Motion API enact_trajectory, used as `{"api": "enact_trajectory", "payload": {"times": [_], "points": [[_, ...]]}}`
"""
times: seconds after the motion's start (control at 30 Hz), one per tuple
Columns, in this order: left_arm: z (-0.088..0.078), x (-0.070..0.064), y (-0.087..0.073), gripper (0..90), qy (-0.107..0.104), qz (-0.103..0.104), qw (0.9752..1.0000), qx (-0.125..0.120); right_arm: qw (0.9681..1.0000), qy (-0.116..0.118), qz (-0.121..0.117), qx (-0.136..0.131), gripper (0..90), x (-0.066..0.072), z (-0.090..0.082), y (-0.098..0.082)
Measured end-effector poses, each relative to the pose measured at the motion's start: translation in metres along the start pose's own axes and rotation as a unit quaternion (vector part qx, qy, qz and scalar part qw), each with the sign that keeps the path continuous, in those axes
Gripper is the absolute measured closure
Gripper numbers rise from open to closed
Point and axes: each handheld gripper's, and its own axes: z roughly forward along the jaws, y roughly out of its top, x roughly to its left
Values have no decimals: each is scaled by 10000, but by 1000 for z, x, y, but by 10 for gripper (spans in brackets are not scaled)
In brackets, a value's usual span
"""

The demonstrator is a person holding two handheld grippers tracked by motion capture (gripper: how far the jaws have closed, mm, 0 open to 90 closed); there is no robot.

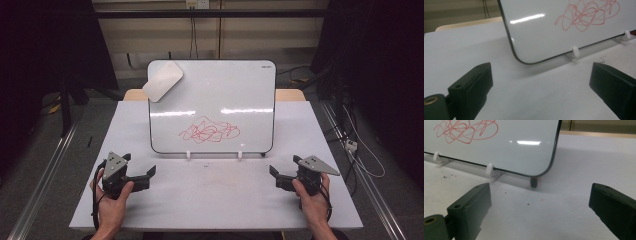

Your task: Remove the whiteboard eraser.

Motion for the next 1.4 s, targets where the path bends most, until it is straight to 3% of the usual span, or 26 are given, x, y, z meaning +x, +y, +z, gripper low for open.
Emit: {"api": "enact_trajectory", "payload": {"times": [0.2, 0.43, 0.57, 0.67, 0.77, 0.87, 0.97, 1.03, 1.1, 1.13, 1.27, 1.4], "points": [[4, 3, 2, 55, -89, -97, 9995, 280, 10000, 47, 20, 31, 42, 0, 2, 0], [2, 9, 15, 60, -69, -12, 9999, 98, 9999, 9, -73, 115, 46, 0, 6, 0], [8, 16, 33, 91, -153, 42, 9999, -6, 9999, 8, -31, 156, 46, 0, 6, -1], [13, 19, 51, 88, -160, 281, 9995, -3, 9999, -9, -48, 150, 46, 1, 4, -1], [21, 23, 67, 88, -261, 281, 9993, -5, 9999, 8, -43, 128, 46, 2, 3, -1], [27, 28, 80, 88, -89, 296, 9995, -5, 9999, 57, -32, 127, 46, 1, 3, -1], [30, 30, 93, 98, -43, 332, 9994, -7, 9999, 97, 19, 121, 47, -1, 3, -2], [31, 31, 102, 97, -290, 425, 9987, -28, 9999, 92, 31, 125, 47, -3, 3, -2], [32, 30, 110, 63, -288, 544, 9981, -43, 9999, 105, 33, 111, 47, -4, 3, -2], [32, 28, 114, 66, -292, 613, 9976, -143, 9999, 102, 31, 118, 47, -4, 4, -2], [36, 24, 127, 79, -324, 924, 9951, -124, 9999, 123, 6, 115, 48, -1, 5, -1], [43, 25, 137, 78, -247, 1078, 9938, -137, 9998, 149, -32, 154, 48, 2, 7, 0]]}}
